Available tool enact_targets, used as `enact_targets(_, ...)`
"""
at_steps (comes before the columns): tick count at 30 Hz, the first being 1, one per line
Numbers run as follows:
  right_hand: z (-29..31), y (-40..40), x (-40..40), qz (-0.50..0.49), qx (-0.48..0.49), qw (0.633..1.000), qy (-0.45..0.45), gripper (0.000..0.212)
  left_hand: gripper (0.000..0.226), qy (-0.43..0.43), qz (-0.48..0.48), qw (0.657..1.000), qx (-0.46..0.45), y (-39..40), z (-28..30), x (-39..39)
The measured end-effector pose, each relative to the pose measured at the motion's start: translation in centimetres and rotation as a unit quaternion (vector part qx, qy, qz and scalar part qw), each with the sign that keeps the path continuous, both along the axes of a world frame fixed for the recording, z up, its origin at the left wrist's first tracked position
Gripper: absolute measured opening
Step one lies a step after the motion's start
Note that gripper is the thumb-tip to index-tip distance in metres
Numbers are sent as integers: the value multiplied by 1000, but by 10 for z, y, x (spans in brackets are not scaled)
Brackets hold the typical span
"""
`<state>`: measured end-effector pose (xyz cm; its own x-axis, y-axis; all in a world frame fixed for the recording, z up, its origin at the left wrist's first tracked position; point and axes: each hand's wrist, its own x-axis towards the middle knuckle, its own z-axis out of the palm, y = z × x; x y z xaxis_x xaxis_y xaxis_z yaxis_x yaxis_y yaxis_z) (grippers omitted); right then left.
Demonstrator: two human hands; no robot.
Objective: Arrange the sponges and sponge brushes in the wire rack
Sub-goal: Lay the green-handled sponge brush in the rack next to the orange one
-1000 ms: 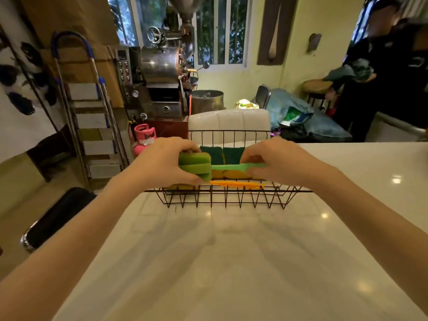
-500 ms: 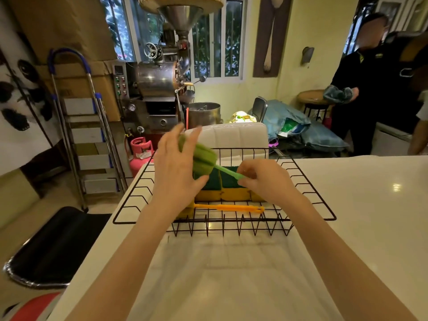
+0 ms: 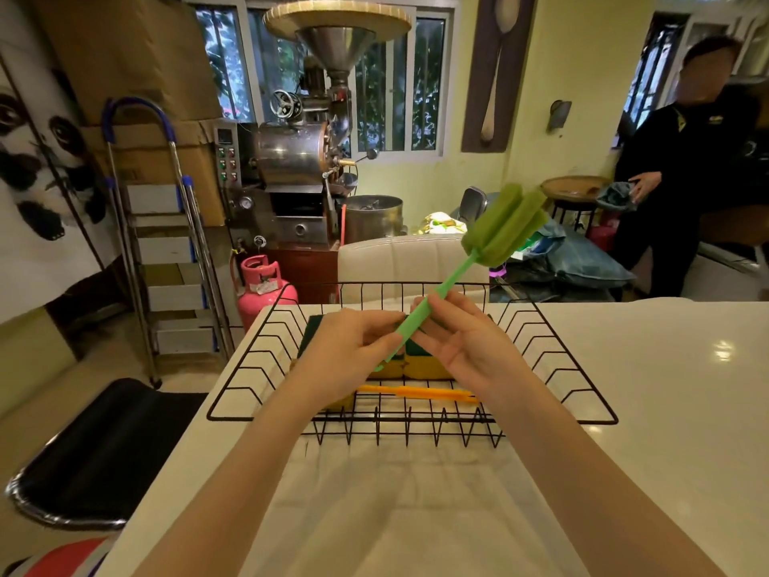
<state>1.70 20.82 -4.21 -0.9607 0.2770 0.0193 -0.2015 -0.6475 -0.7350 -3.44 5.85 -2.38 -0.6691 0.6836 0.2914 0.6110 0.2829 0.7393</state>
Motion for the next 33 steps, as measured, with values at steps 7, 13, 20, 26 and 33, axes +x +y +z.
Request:
enact_targets(7,16,1,13,25,423,891,-161,26,28,26,41,998,-50,-6,-1,-13)
enact_targets(13,57,14,49,-14,680,731,-44,38,28,82,18,978,-190,-20,-1,-27)
enact_targets(20,28,53,35,40,837,508,-199,83,28,73,-19,969,-237,-28,0,-37)
enact_targets(26,17,62,33,74,794,555,-235,49,28,76,-34,955,-283,-20,-9,-37)
enact_targets(33,16,55,34,138,802,518,-264,51,32,79,-82,944,-311,-3,-22,-24)
